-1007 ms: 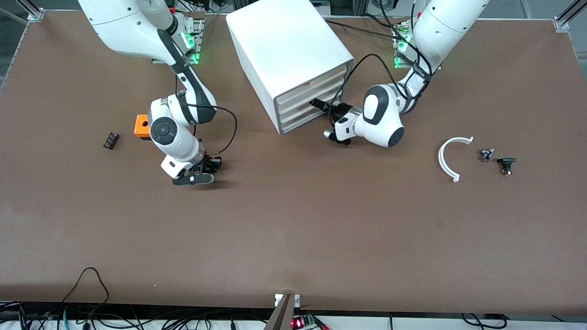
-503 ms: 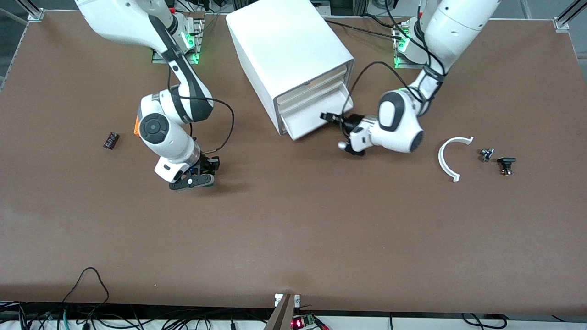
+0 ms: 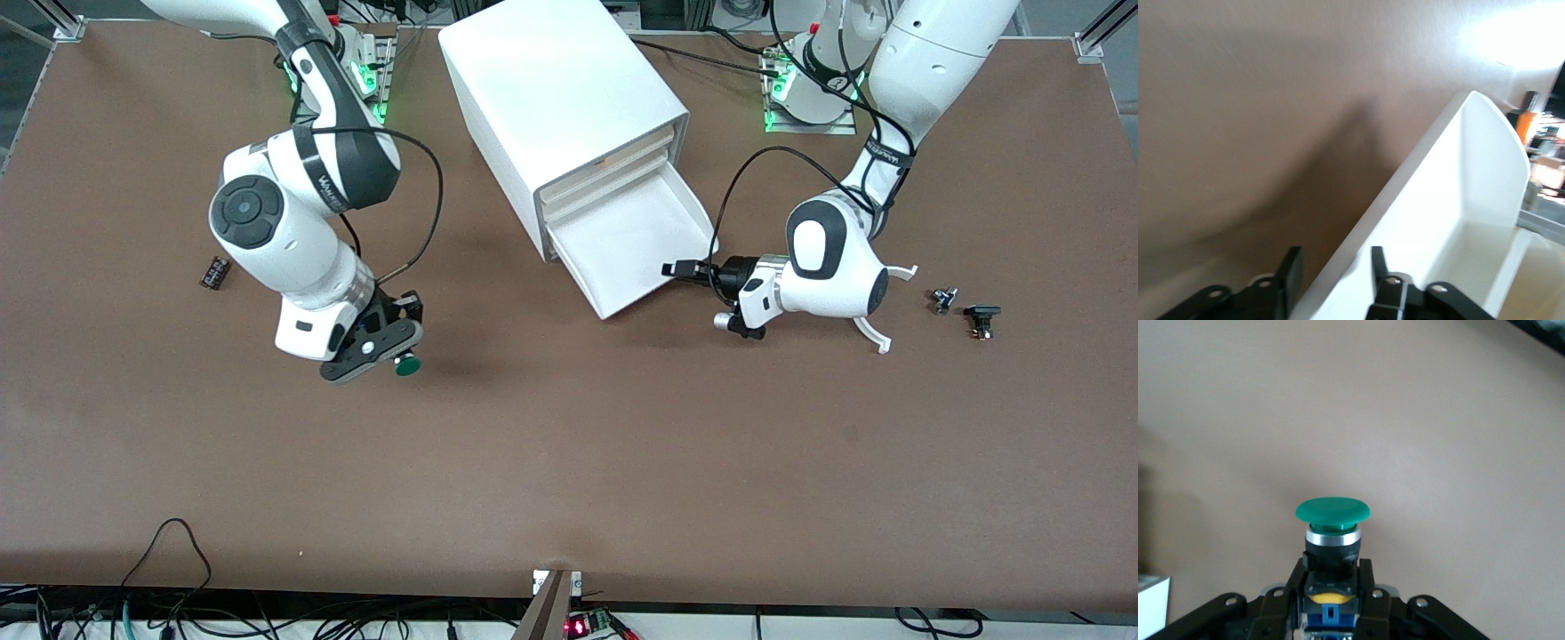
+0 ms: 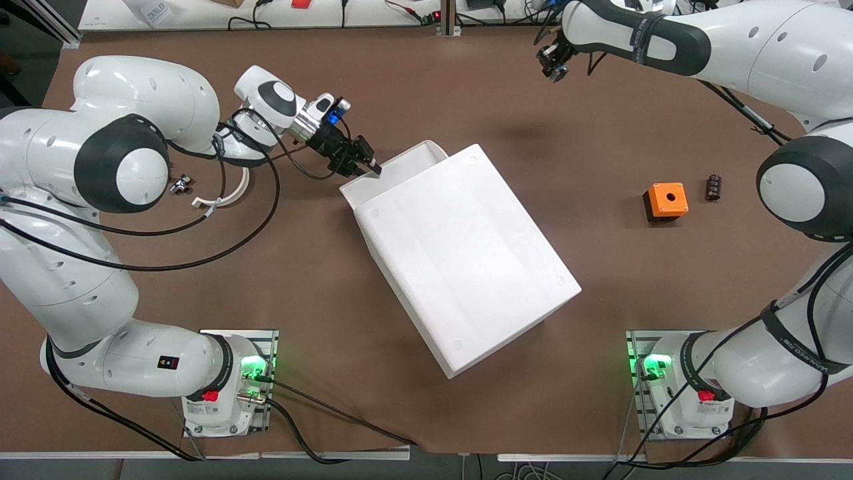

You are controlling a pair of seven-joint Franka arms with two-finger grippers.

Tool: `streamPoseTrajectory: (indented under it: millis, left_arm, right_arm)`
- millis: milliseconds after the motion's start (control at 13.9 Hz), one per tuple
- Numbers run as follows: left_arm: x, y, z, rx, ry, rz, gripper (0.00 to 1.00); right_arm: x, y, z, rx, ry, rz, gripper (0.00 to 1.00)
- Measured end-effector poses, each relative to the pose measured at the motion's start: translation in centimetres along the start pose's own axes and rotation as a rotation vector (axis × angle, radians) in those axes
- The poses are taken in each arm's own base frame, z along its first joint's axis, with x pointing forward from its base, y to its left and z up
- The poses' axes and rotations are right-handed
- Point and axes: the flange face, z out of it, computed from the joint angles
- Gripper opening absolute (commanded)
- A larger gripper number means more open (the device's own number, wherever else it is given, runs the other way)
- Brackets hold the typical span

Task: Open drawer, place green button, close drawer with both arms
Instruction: 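Release the drawer with the left gripper while the right gripper carries the button over it, then lower the green button into the open drawer and open the right gripper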

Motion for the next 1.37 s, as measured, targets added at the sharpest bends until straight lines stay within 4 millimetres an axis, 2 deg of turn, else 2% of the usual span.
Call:
streamPoseTrajectory:
  millis: [72,288,503,719,1007,1078,1150,1366]
  left_arm:
    - [0.6,0.6,-2.0,0.055,0.044,0.044,1.0]
    - [1.8,2.7,-11.1,0.181,0.255,0.13,1.0]
    - [0.4,4.5,-19.6,0.209,0.399,0.159,1.0]
    - [-2.6,6.3,-26.6,0.376,0.397,0.264,1.0]
    - [-9.5,11.6,-38.5,0.592,0.259,0.341,1.0]
    - [-10.7,12.5,-40.3,0.645,0.244,0.341,1.0]
    - [-11.4,13.1,-41.3,0.691,0.235,0.326,1.0]
    - [-11.5,13.4,-41.2,0.758,0.24,0.234,1.0]
  right_arm:
    - [0.9,-2.1,0.0,0.014,0.011,-0.101,0.14]
    - [3.4,-8.9,-0.5,0.036,0.052,-0.389,0.14]
    - [5.0,-14.0,-0.3,0.05,0.081,-0.67,0.14]
    - [6.3,-19.4,1.1,0.07,0.102,-0.893,0.14]
    - [6.6,-27.1,4.4,0.087,0.086,-1.061,0.16]
    - [6.3,-28.8,5.5,0.079,0.069,-1.098,0.16]
    - [6.0,-30.4,6.4,0.07,0.053,-1.131,0.16]
    - [4.9,-33.6,8.7,0.048,0.006,-1.21,0.16]
